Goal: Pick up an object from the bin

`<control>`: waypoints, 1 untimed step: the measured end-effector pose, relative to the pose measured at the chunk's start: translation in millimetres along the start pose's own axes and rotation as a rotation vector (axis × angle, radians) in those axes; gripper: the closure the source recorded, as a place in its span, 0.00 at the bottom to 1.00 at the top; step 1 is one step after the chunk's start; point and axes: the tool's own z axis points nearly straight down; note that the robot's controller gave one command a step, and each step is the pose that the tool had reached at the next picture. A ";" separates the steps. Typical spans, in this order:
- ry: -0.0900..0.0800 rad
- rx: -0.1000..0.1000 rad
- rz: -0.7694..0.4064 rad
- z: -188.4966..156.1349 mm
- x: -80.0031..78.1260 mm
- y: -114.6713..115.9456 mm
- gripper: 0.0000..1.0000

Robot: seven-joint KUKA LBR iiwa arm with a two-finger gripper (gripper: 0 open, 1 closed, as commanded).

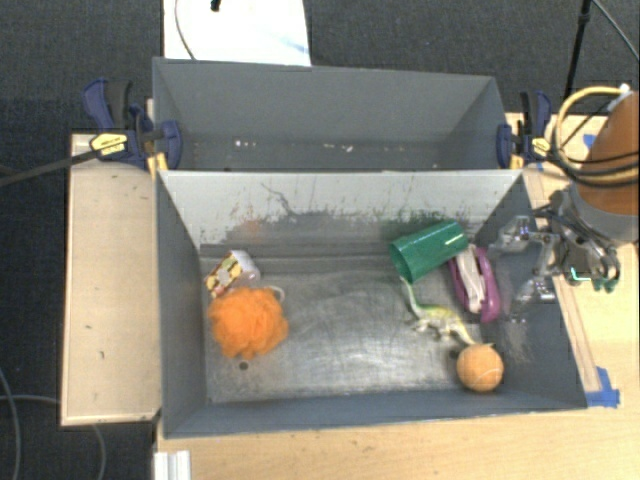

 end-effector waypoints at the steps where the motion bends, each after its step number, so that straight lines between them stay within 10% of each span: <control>1: -0.008 0.002 -0.004 -4.2 -1.8 0.5 0.00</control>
Offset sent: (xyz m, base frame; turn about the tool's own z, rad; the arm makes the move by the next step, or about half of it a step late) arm -0.0008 0.0590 -0.1385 0.1306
